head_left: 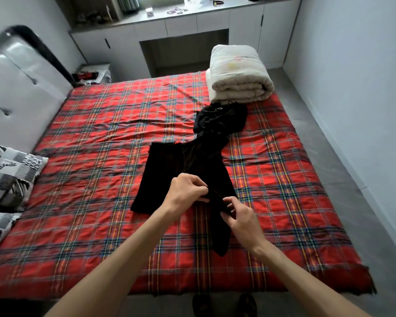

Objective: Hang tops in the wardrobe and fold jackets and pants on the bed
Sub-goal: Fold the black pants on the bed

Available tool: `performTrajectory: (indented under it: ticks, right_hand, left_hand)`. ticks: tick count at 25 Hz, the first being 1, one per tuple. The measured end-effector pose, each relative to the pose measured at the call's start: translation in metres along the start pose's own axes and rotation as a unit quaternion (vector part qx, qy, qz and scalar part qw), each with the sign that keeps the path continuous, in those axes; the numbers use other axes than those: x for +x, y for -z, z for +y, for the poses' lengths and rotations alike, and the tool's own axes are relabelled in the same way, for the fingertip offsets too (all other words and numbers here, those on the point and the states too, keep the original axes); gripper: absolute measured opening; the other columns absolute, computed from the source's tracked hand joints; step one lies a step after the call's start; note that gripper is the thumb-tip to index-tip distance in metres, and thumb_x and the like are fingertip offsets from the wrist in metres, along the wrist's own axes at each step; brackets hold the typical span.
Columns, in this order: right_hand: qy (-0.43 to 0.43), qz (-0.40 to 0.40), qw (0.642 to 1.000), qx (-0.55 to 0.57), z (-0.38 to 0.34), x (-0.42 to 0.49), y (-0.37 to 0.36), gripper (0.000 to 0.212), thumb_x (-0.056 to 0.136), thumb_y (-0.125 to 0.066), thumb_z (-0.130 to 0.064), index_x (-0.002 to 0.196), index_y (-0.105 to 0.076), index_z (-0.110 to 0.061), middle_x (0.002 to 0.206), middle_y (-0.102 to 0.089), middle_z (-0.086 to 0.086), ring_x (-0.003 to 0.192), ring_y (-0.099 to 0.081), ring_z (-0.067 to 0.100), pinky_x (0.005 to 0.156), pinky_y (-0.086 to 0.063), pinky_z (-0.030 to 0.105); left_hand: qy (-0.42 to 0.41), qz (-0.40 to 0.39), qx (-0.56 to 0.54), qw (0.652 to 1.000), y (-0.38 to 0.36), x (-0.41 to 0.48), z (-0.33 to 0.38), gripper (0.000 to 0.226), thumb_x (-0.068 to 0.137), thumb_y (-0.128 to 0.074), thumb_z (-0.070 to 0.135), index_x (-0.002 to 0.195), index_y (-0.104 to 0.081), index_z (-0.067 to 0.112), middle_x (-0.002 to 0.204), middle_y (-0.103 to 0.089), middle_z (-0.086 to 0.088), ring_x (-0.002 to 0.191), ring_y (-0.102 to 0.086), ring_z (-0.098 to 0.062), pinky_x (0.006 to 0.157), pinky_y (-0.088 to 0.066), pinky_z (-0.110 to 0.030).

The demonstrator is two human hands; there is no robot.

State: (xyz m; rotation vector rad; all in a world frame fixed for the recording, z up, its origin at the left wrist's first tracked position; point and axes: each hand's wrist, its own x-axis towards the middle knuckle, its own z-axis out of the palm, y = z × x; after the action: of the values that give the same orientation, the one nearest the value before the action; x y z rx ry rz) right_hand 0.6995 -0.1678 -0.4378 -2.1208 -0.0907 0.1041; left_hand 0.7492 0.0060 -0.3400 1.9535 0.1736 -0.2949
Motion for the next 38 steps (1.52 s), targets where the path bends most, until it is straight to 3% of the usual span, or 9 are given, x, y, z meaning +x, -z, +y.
performTrajectory:
  ticks: [4,12,17,20,23,27,29,33,38]
  right_hand:
    - [-0.044,0.002,0.998,-0.038,0.027,-0.011,0.01,0.007,0.093,-0.065,-0.025,0.097,-0.069,-0.029,0.088,-0.069,-0.015,0.08,-0.064,0.0,0.069,-0.054,0.027]
    - [-0.1,0.087,0.989,-0.065,0.0,0.013,0.081,0.027,0.085,-0.053,0.004,0.081,-0.063,-0.021,0.07,-0.068,-0.003,0.062,-0.067,0.01,0.06,-0.058,0.039]
    - [0.058,0.261,0.964,-0.004,-0.087,0.048,0.154,0.021,0.082,-0.058,0.0,0.084,-0.071,-0.016,0.073,-0.067,-0.011,0.071,-0.063,-0.005,0.06,-0.044,0.005]
    - [0.074,0.177,0.978,-0.083,-0.098,0.061,0.161,0.015,0.08,-0.062,-0.006,0.086,-0.072,-0.016,0.069,-0.069,-0.005,0.061,-0.066,0.003,0.061,-0.054,0.018]
    - [0.001,0.02,0.986,-0.167,-0.091,0.07,0.161,0.014,0.081,-0.061,-0.01,0.086,-0.074,-0.01,0.065,-0.068,0.004,0.055,-0.067,0.018,0.053,-0.056,0.029]
    - [0.132,0.188,0.972,-0.044,-0.12,0.068,0.175,0.011,0.08,-0.059,-0.008,0.08,-0.069,-0.013,0.07,-0.067,-0.003,0.062,-0.06,0.005,0.059,-0.048,0.019]
    - [0.166,0.152,0.974,-0.008,-0.103,0.051,0.173,0.012,0.08,-0.06,-0.004,0.081,-0.066,-0.014,0.072,-0.064,-0.008,0.064,-0.059,0.002,0.062,-0.047,0.018]
    - [0.066,-0.174,0.98,-0.067,-0.014,0.003,0.152,0.033,0.075,-0.066,0.005,0.093,-0.069,-0.022,0.093,-0.068,-0.004,0.086,-0.066,0.005,0.081,-0.055,0.03]
    - [0.069,-0.209,0.963,-0.157,0.03,-0.01,0.134,0.032,0.079,-0.077,0.0,0.081,-0.068,-0.031,0.086,-0.065,-0.007,0.074,-0.067,0.003,0.073,-0.058,0.03]
  left_hand:
    - [-0.021,0.033,0.001,0.999,0.018,0.004,0.009,0.007,0.077,-0.068,-0.003,0.075,-0.074,0.001,0.077,-0.073,-0.013,0.07,-0.074,-0.021,0.068,-0.061,-0.029]
    - [-0.061,0.044,0.04,0.996,0.036,0.002,0.024,0.014,0.077,-0.069,0.003,0.077,-0.077,0.015,0.074,-0.075,-0.001,0.074,-0.074,-0.017,0.069,-0.058,-0.025]
    - [-0.213,0.074,0.106,0.969,0.061,0.001,0.054,0.034,0.068,-0.085,0.009,0.097,-0.075,0.022,0.089,-0.075,0.008,0.084,-0.072,-0.006,0.08,-0.053,-0.018]
    - [-0.261,0.16,0.193,0.932,0.064,-0.003,0.06,0.02,0.07,-0.085,0.008,0.086,-0.075,0.016,0.076,-0.071,0.011,0.068,-0.067,0.005,0.07,-0.052,-0.009]
    - [-0.186,0.065,0.252,0.947,0.061,-0.015,0.052,0.016,0.079,-0.08,0.011,0.08,-0.065,0.018,0.065,-0.07,0.0,0.053,-0.066,-0.004,0.06,-0.06,-0.032]
    - [-0.245,0.168,0.204,0.933,0.071,-0.025,0.07,0.017,0.084,-0.075,0.012,0.081,-0.059,0.018,0.076,-0.066,0.004,0.065,-0.062,-0.002,0.059,-0.046,-0.012]
    - [-0.241,0.11,0.16,0.951,0.067,-0.032,0.055,0.017,0.083,-0.076,0.015,0.083,-0.062,0.024,0.08,-0.066,0.003,0.071,-0.063,-0.006,0.066,-0.049,-0.022]
    - [-0.1,-0.098,0.21,0.968,0.035,-0.048,-0.031,0.032,0.076,-0.08,0.013,0.075,-0.062,0.04,0.077,-0.069,0.01,0.075,-0.064,0.0,0.076,-0.054,-0.036]
    - [-0.121,-0.133,0.227,0.957,0.003,-0.056,-0.071,0.022,0.077,-0.081,0.013,0.077,-0.06,0.022,0.077,-0.067,0.005,0.071,-0.064,-0.003,0.074,-0.056,-0.034]
